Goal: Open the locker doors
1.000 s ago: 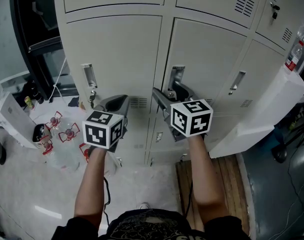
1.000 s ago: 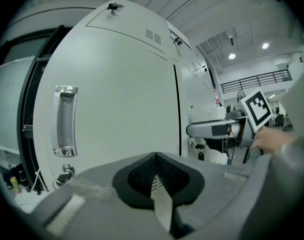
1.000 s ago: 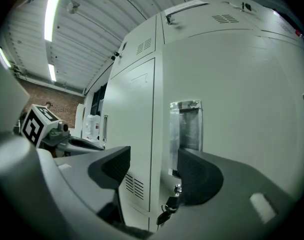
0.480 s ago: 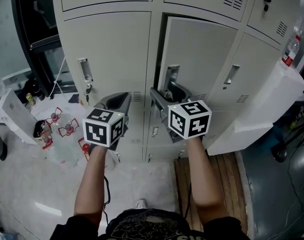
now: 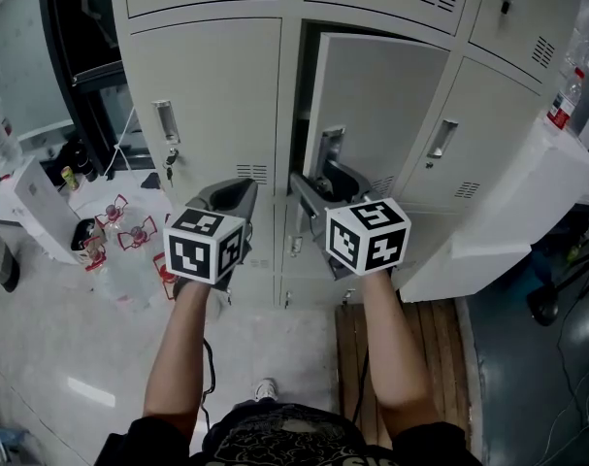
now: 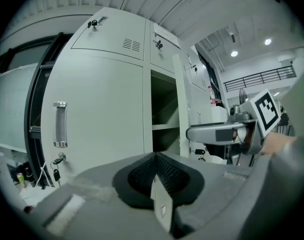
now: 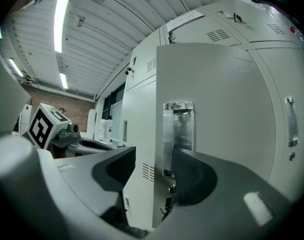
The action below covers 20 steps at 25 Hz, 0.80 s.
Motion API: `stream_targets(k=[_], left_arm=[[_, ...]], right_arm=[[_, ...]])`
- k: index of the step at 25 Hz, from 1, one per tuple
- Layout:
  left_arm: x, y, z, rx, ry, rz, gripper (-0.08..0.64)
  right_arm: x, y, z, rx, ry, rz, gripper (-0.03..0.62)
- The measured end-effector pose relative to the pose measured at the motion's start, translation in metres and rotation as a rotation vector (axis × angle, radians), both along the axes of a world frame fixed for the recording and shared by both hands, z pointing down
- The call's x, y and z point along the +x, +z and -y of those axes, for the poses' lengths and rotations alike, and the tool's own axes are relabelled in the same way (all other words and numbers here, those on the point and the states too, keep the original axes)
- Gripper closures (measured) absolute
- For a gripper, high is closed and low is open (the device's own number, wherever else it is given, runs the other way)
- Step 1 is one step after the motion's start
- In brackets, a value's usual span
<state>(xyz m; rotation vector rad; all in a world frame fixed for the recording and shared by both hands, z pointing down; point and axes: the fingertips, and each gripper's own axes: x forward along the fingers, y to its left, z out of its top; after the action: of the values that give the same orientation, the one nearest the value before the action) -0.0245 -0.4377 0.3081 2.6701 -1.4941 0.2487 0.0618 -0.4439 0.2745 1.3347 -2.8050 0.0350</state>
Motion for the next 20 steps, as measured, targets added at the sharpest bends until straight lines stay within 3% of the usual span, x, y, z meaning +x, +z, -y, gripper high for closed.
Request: stream_targets(k=[20], left_arm=[[0.047,-0.001,-0.048,0.012,-0.04,0.007,0.56]], right_arm=[[0.043,-0.001,-0.056,0.017,-0.049,0.013,0.391]])
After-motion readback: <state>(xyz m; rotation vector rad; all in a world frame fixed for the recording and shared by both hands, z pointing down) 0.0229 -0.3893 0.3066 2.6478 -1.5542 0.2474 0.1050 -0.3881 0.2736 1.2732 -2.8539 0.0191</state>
